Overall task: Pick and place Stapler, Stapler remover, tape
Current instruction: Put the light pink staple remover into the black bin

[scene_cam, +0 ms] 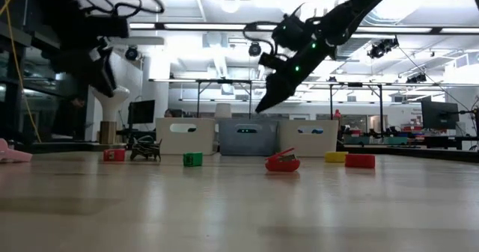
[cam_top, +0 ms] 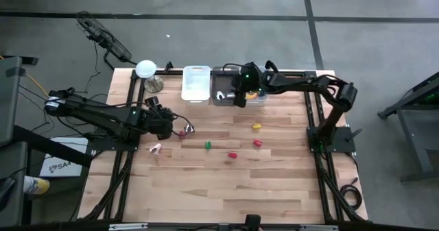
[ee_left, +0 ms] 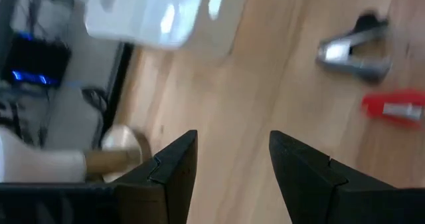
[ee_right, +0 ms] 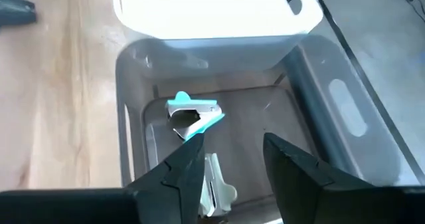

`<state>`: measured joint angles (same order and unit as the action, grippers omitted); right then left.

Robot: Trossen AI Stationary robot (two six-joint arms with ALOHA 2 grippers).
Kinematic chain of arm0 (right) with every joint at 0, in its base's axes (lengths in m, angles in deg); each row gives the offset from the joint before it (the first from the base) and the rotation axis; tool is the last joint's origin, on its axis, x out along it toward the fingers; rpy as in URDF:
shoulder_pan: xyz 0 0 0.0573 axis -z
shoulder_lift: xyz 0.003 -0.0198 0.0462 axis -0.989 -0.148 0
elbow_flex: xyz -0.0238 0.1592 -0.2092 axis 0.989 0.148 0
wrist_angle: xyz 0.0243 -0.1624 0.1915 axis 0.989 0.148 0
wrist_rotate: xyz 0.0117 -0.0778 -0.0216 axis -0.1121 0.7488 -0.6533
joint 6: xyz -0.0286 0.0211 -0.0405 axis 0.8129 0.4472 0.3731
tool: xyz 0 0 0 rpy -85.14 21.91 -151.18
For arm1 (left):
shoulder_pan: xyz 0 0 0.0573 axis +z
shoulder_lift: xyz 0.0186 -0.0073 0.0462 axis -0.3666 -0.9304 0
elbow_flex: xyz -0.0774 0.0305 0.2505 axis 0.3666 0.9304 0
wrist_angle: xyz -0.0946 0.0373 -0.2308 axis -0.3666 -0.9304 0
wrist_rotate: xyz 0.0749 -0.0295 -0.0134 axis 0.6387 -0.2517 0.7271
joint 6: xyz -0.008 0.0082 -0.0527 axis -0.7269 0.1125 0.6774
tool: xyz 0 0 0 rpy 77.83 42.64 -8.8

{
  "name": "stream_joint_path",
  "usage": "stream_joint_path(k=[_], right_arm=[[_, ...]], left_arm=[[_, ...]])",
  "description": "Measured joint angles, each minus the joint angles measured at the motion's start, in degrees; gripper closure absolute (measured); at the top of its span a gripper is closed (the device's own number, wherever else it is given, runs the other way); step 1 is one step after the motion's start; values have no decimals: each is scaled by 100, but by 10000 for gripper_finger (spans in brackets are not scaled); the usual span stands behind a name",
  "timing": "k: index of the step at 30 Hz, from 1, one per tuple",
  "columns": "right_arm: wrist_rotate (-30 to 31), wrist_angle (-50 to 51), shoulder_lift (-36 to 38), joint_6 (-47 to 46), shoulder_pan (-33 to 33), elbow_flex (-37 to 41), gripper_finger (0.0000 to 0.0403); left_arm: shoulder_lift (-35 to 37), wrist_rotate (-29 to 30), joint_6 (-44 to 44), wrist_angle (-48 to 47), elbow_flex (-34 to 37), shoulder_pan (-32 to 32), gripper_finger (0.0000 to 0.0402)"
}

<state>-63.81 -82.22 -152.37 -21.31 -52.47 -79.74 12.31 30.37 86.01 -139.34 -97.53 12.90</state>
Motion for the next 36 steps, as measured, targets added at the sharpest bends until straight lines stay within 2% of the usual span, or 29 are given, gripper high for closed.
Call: stream_joint_path(k=[6,14,19,24,30,36], right_arm=[[7,339,389,0,-15,0,256],[-5,644,478,-13,-17,0,256],[-6,752,478,0,-22,0,256],[-6,923,478,81,-59,0,256],[-7,1076,478,96,-191,0,256],[-7,1242,478,96,-346,0,256]], left_arm=[[-9,-1097,577,-759,0,0,218],[-30,-1793,1360,-832,0,0,212],[-271,-2345,2008,-899,0,-4,181],[-733,-3223,2581,-1169,0,-4,144],[-1131,-3783,2844,-1089,0,0,130],[-1213,-4297,2860,-736,-1,15,130]])
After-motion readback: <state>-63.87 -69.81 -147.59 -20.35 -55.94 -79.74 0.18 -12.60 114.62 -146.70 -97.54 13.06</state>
